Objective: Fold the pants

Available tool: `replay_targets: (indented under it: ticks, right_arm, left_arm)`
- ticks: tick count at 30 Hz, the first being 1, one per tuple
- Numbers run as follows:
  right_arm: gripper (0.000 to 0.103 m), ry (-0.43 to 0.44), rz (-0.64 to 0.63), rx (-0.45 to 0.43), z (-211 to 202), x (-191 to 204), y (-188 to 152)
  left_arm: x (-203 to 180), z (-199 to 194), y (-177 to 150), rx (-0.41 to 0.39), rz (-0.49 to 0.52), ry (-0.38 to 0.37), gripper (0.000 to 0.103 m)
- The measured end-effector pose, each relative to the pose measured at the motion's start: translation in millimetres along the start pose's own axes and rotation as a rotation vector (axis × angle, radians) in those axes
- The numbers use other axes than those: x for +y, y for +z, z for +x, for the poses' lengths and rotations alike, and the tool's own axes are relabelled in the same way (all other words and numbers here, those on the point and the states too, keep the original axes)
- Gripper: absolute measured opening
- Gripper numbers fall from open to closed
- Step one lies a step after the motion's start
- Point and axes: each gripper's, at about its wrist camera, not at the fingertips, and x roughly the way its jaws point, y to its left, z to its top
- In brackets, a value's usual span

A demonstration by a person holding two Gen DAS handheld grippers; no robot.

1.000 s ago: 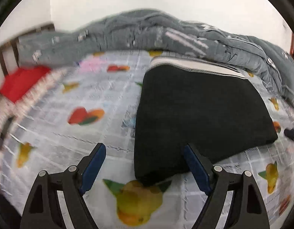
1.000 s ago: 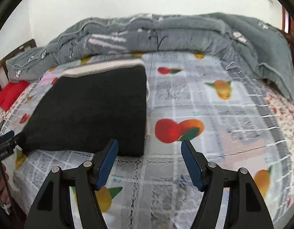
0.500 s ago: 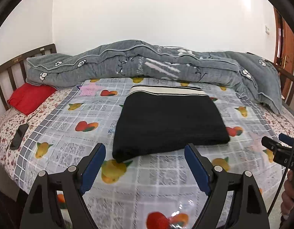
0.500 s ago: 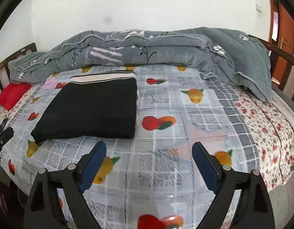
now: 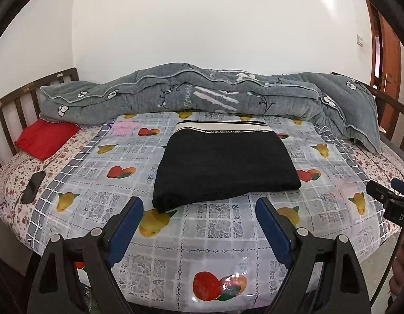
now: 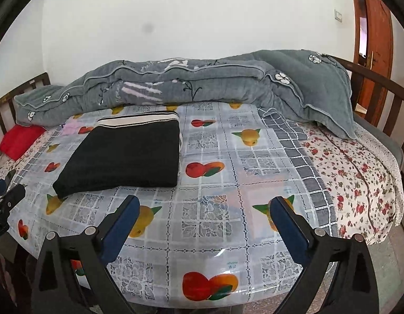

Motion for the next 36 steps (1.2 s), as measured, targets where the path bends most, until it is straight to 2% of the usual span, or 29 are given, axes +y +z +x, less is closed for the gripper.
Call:
replay_targets:
  ticks: [36]
  right_arm:
    - [0.098, 0.008, -0.006, -0.027, -20, 8, 1]
  left_arm:
    - [-1, -10, 3, -0.020, -0.017, 0.006, 0.087]
